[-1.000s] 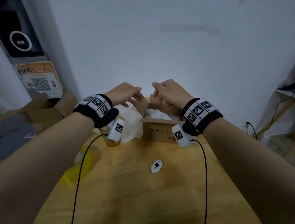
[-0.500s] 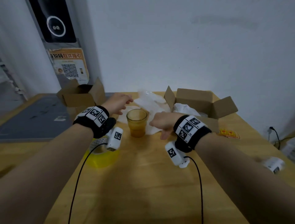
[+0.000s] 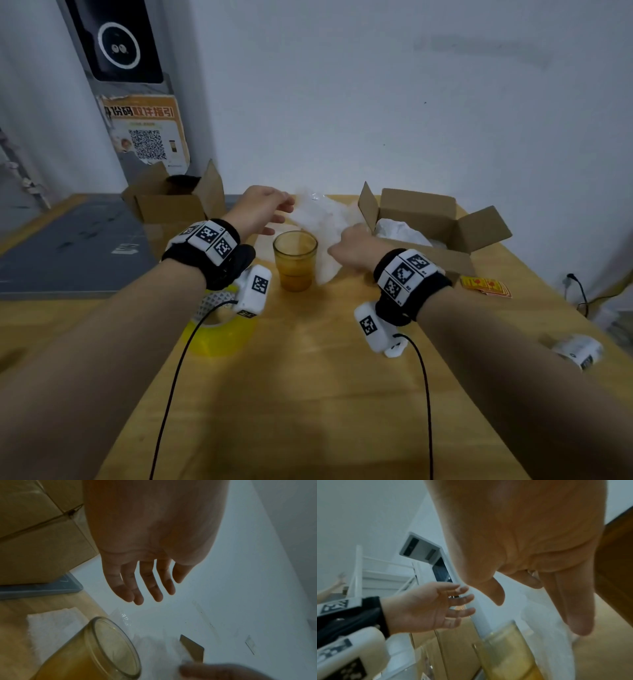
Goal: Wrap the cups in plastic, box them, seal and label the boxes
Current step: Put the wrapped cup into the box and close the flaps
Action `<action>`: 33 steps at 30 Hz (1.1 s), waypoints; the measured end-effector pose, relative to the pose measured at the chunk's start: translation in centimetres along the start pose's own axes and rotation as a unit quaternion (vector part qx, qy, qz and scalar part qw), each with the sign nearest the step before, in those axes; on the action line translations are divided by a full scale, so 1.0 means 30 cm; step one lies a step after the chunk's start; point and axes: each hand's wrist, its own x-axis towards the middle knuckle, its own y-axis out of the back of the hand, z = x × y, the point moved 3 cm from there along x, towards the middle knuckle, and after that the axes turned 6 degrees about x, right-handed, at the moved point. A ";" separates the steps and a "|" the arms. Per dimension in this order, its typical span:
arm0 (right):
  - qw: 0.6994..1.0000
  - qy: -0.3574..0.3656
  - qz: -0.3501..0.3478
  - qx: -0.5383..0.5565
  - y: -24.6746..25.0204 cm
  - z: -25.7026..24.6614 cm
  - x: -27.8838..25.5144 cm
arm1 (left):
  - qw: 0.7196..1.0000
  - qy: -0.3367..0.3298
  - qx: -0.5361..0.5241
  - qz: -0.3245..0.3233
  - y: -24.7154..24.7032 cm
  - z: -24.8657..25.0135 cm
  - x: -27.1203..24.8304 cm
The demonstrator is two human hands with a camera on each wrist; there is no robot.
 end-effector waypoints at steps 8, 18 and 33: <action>0.934 0.182 0.230 0.206 0.246 -0.046 -0.167 | 0.997 -0.030 0.017 0.062 -0.049 0.132 -0.059; 0.794 0.203 0.300 0.488 0.467 0.098 -0.321 | 0.967 -0.029 -0.252 0.001 -0.189 0.331 -0.113; 0.889 0.076 0.277 0.358 0.681 0.447 -0.260 | 0.988 -0.112 -0.095 -0.036 -0.375 0.498 -0.011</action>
